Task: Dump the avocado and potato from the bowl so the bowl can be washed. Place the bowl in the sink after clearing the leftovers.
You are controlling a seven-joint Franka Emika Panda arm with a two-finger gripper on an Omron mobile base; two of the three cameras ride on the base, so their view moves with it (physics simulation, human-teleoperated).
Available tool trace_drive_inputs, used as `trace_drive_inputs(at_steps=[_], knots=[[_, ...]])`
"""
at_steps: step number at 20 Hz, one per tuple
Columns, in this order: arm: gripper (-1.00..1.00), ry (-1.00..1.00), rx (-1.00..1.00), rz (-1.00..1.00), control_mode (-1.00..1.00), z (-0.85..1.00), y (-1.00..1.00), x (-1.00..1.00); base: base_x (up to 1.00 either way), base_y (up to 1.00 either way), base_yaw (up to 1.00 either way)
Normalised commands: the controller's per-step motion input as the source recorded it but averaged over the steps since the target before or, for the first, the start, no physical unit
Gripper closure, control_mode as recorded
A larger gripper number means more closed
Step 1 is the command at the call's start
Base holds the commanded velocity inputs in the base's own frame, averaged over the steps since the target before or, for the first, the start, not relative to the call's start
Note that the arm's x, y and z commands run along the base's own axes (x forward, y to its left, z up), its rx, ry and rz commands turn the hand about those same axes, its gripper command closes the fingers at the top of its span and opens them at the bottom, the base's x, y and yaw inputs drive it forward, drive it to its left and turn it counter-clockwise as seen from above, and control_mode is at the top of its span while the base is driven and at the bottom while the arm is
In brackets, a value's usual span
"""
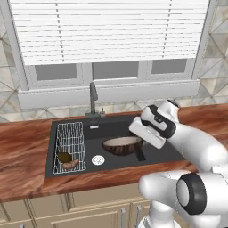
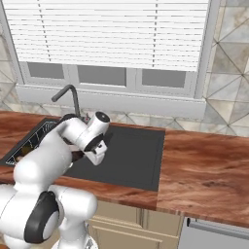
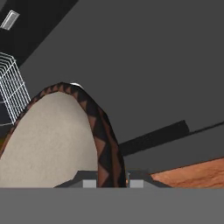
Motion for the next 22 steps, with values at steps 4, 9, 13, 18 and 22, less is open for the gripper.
trace_drive_inputs(at_steps=[4,9,13,18,22], knots=[[1.00,-0.01,-0.02,0.00,-1.00,-0.04,0.01,0.48,0.00,0.00,0.00],[1.00,-0.05,-0.08,0.00,-1.00,-0.14,0.00,0.48,0.00,0.00,0.00],[1.00,-0.04,-0.11,0.00,-1.00,-0.14,0.00,0.33,0.00,0.00,0.00],[1.00,0.00,-0.01,0.00,-1.00,0.00,0.01,0.10,0.00,0.00,0.00],[1.00,0.00,-0.08,0.00,-1.00,-0.23,0.02,0.14,0.00,0.00,0.00]])
